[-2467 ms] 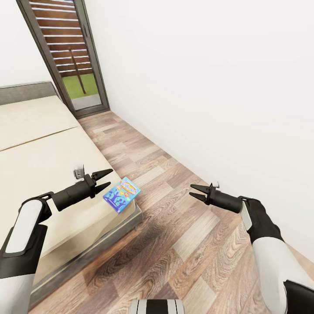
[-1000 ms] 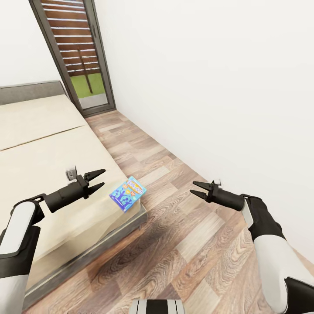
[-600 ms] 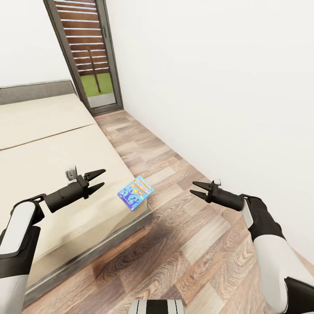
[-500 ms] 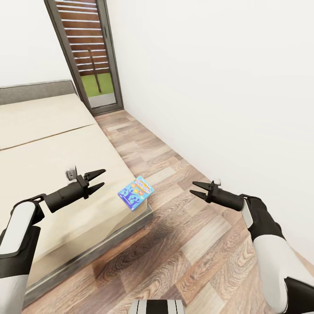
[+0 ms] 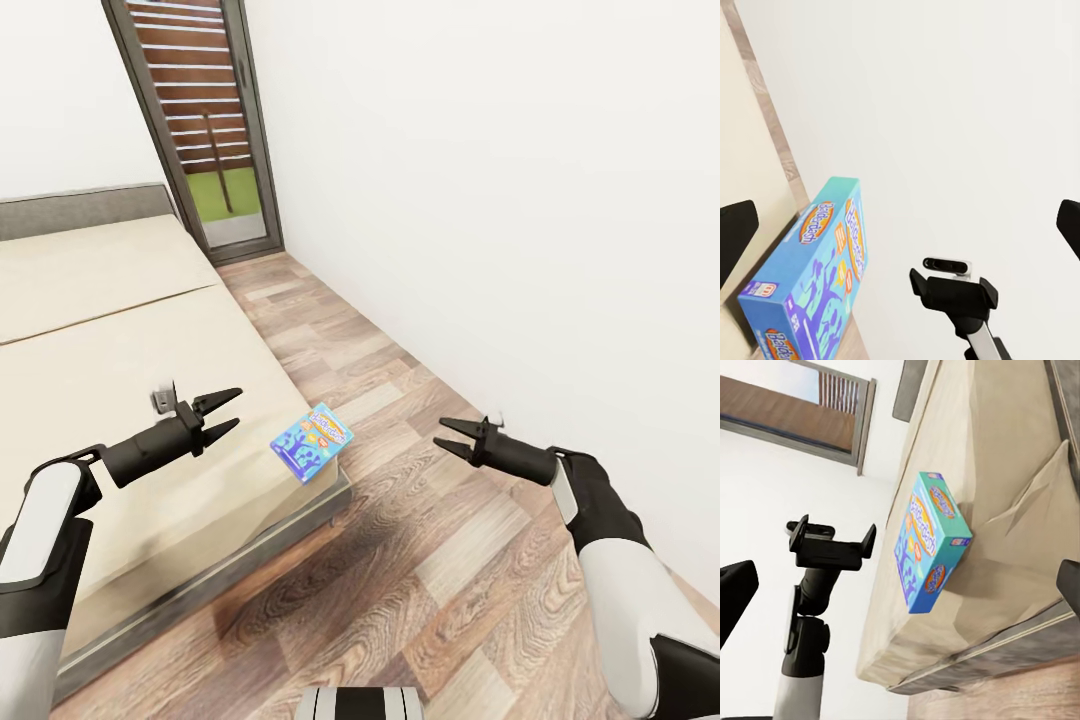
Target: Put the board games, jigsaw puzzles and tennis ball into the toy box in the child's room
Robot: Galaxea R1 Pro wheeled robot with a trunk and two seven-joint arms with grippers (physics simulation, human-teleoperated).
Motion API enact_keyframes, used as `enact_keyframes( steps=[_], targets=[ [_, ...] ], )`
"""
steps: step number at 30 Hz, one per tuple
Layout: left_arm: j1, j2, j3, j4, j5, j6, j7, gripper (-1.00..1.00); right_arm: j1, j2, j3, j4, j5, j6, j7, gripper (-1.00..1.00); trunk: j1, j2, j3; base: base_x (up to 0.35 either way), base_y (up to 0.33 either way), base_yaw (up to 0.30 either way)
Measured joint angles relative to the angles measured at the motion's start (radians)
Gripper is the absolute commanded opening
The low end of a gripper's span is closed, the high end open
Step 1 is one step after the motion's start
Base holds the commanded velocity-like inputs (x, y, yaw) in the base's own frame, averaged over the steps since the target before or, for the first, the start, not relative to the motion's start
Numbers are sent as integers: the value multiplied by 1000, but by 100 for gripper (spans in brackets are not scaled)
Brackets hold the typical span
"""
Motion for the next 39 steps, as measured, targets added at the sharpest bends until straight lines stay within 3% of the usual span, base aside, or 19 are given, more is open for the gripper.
enact_keyframes(
  steps=[17,30,39],
  targets=[
    [0,0,0,0,0,0,0,100,-16,-4,-2,131,-2,-2,-63,100,0,0,0,0,0,1],
    [0,0,0,0,0,0,1,100,-19,-6,-2,152,-3,-3,-79,100,0,0,0,0,0,18],
    [0,0,0,0,0,0,1,100,-20,-10,-3,156,-4,-3,-82,100,0,0,0,0,0,151]
  ],
)
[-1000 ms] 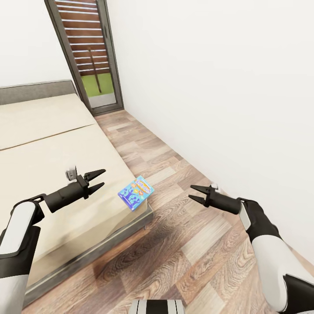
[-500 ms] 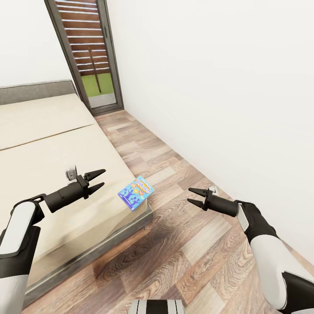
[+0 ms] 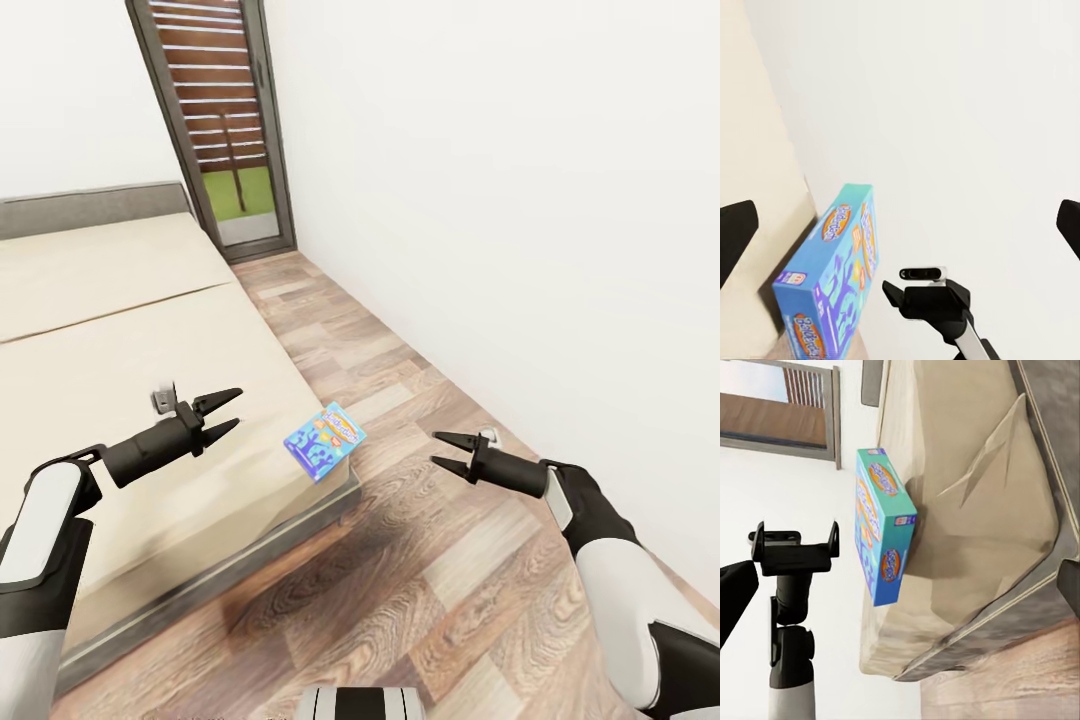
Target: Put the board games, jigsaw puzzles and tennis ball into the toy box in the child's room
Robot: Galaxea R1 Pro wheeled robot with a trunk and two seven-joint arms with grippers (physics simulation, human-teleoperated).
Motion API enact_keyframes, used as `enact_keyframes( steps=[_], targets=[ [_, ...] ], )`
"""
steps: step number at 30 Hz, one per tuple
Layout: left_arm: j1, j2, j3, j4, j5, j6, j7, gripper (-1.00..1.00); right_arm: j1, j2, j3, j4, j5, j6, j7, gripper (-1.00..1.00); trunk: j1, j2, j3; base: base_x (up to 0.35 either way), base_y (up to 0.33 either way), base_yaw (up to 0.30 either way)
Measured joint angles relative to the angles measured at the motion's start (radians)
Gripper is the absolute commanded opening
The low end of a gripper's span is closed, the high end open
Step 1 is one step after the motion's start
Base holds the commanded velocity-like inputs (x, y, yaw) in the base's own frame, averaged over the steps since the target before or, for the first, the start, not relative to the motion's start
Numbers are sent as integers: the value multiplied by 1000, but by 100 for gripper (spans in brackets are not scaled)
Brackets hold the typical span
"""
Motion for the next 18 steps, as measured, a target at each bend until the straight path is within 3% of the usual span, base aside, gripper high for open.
enact_keyframes(
  steps=[18],
  targets=[
    [0,0,-2,0,0,0,0,100,-8,-6,-1,-3,0,0,-1,100,0,0,0,0,0,249]
  ],
)
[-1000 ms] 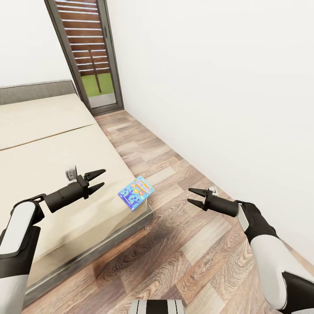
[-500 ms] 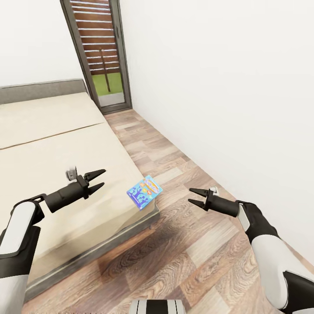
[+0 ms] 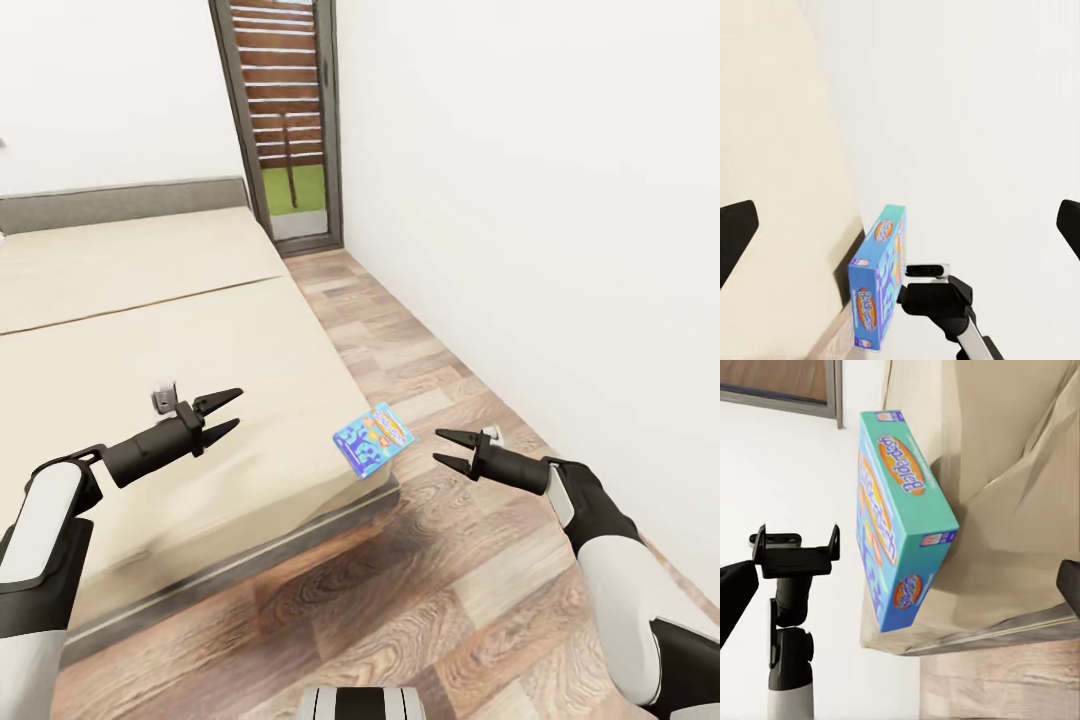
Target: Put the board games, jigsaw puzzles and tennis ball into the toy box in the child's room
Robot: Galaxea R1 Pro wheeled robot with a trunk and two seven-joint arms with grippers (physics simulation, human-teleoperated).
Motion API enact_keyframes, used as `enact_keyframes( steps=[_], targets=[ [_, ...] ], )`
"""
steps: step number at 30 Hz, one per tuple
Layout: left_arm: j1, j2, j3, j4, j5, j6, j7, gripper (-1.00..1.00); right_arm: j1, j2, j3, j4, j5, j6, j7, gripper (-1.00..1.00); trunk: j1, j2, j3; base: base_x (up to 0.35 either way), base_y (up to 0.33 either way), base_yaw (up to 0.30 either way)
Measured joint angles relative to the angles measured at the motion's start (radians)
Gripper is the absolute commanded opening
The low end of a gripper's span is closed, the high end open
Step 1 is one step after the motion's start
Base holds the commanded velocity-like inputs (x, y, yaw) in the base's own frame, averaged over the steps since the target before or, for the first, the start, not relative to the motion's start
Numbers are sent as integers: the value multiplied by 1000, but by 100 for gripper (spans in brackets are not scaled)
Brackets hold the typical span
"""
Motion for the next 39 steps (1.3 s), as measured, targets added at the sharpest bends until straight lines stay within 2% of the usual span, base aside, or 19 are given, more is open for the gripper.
enact_keyframes(
  steps=[12,17,24,39],
  targets=[
    [-1,-2,-7,-4,5,0,0,100,-2,-2,-1,-1,0,0,0,100,0,0,0,0,0,131],
    [-2,-14,-11,-30,31,0,3,100,-3,-13,-13,-2,0,0,-2,100,0,0,0,0,0,37],
    [-3,-26,-13,-48,47,0,5,100,-3,-21,-32,-2,0,0,-3,100,0,0,0,0,0,17],
    [-2,-33,-15,-59,57,0,7,100,-3,-29,-50,-1,0,0,-4,100,0,0,0,0,0,5]
  ],
)
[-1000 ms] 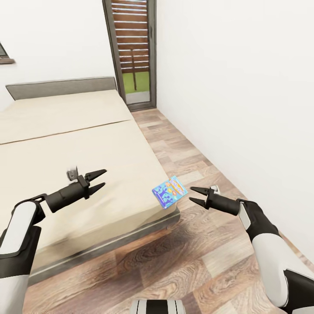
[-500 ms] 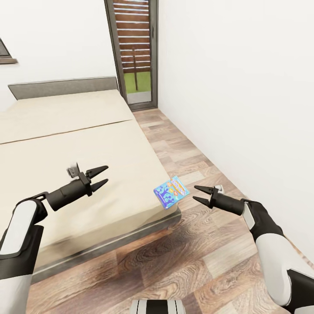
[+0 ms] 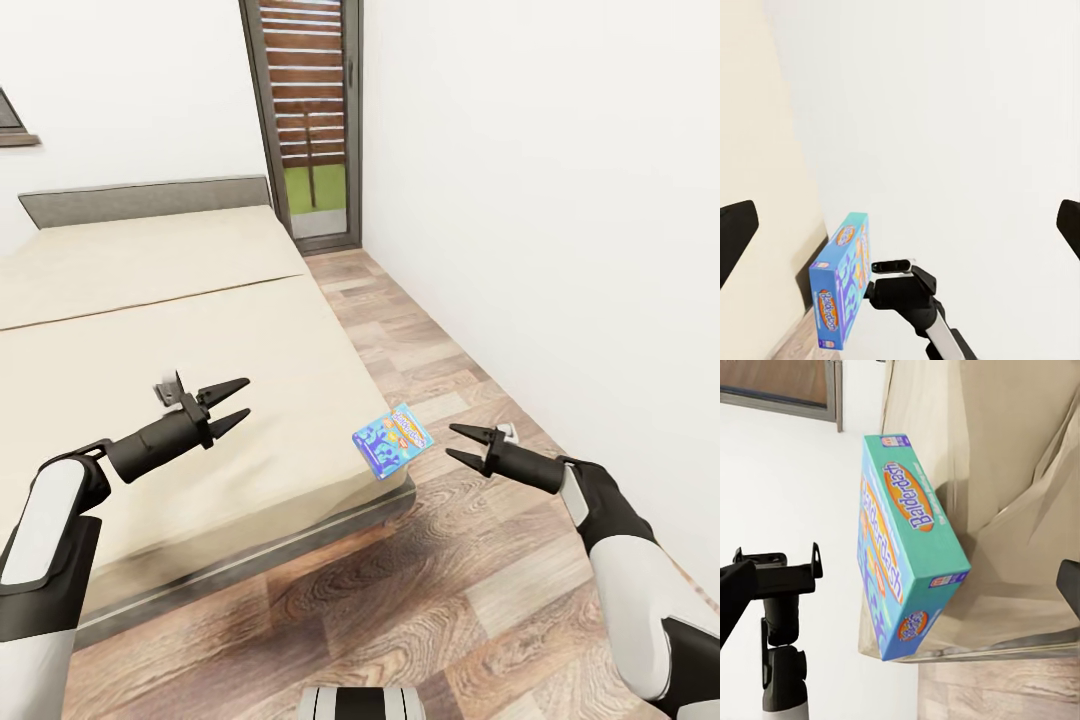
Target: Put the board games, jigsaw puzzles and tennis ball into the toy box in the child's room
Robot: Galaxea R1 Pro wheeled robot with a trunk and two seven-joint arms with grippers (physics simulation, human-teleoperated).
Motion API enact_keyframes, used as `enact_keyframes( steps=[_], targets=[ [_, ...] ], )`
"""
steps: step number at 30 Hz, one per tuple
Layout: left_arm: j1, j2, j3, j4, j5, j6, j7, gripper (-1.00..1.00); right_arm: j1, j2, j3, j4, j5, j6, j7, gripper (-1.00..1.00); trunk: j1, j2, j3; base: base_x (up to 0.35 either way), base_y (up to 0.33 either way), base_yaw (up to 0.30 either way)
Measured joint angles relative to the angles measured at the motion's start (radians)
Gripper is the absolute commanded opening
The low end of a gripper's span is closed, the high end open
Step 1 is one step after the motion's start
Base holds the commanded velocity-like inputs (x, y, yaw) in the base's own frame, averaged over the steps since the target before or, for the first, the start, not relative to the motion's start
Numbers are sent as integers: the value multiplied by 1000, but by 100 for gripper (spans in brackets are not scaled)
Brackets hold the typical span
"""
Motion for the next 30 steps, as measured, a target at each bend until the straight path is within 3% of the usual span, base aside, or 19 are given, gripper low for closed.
enact_keyframes(
  steps=[13,30],
  targets=[
    [-1,-2,-1,-3,3,1,0,100,0,-7,-8,0,0,0,-2,100,0,0,0,0,0,14],
    [-3,-2,-1,-5,4,2,-5,100,0,-8,-11,0,1,0,-2,100,0,0,0,0,0,153]
  ],
)
